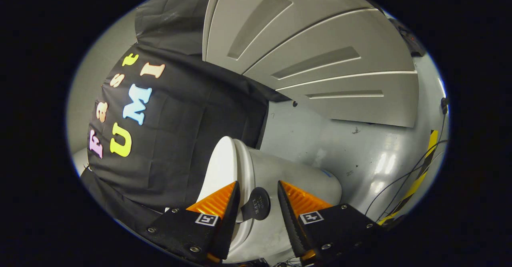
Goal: Open the toilet lid.
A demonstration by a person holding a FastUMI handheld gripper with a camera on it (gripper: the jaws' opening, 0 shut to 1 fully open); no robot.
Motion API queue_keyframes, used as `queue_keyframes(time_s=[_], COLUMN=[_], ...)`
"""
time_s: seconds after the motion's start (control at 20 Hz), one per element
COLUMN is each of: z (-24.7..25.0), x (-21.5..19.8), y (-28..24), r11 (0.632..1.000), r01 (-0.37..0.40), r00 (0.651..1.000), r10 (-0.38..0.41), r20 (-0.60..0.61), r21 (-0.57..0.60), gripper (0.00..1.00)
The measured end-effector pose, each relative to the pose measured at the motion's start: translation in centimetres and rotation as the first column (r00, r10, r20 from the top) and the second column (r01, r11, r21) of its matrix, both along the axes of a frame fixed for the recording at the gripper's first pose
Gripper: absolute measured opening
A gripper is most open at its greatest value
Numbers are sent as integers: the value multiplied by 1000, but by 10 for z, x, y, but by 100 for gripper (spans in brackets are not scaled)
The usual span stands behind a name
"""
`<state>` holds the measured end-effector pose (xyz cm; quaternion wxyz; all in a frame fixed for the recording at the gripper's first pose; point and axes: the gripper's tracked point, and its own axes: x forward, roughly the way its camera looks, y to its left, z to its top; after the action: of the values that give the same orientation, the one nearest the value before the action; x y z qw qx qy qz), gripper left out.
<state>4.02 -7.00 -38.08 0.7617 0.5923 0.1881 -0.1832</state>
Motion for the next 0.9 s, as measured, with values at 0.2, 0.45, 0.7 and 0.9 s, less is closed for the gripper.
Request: queue_keyframes(time_s=[0.2,0.45,0.7,0.9], z=[-4,2,4,10], x=[1,2,3,5], y=[4,5,2,8], r11=[1000,999,999,996], r01=[-15,-21,-30,-90], r00=[1000,1000,999,993], r10=[15,20,30,87], r20=[-10,15,-31,-83], r21=[10,31,18,-24], gripper=[34,12,6,0])
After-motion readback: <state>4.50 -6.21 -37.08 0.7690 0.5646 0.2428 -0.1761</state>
